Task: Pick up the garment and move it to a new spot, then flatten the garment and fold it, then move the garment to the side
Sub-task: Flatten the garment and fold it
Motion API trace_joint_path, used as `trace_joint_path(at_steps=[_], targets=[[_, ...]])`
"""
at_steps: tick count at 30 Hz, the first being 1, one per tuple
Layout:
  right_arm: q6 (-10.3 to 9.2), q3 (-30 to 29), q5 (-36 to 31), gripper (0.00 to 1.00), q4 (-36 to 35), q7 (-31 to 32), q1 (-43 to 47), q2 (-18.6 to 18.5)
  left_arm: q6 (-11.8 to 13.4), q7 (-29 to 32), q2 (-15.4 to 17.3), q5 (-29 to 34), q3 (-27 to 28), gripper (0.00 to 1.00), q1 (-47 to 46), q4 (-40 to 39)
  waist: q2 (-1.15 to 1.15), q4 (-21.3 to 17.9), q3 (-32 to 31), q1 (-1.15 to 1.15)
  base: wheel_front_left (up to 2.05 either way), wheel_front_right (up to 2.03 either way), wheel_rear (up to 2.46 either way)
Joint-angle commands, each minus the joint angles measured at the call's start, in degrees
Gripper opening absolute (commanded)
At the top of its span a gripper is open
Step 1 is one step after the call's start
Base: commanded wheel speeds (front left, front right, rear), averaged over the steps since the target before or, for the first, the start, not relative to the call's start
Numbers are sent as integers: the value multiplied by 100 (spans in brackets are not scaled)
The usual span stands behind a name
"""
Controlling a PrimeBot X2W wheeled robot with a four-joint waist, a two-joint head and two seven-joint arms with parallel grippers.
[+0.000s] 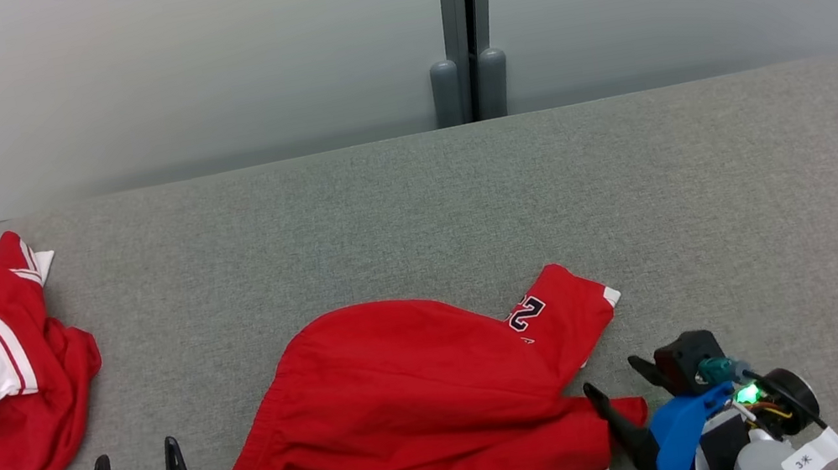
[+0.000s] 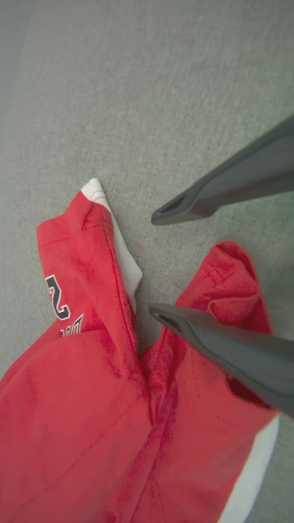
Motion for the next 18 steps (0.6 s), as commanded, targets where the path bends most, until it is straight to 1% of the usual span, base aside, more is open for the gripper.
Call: trace_joint_path(at_steps=[1,6,10,11,12,13,15,18], targets=[[3,113,62,100,92,66,39,-47,1,-1,-11,-20,13,100,-55,-22,0,-8,16,0,0,0,0],[3,509,294,100,349,353,150,-103,6,-1,-28,-10,9,100,-88,-16,0,-18,51,0,0,0,0],[9,795,526,100,407,575,205,-114,-20,-1,-29,4,28,100,-135,-21,0,-29,67,0,0,0,0],[10,880,576,56,421,655,219,-117,-25,-1,-30,8,35,100,-131,-29,0,-35,68,0,0,0,0],[12,965,617,23,404,705,225,-127,-26,-1,-31,16,44,100,-129,-33,0,-41,68,0,0,0,0],[12,1014,665,0,349,703,216,-134,-30,-1,-32,23,52,100,-133,-39,0,-48,67,0,0,0,0],[11,1064,744,0,243,649,163,-207,-35,-1,-32,32,66,100,-143,-39,0,-56,63,0,0,0,0],[0,956,786,0,56,397,-89,-348,-44,-1,-35,38,70,100,-157,-54,0,-65,66,0,0,0,0]])
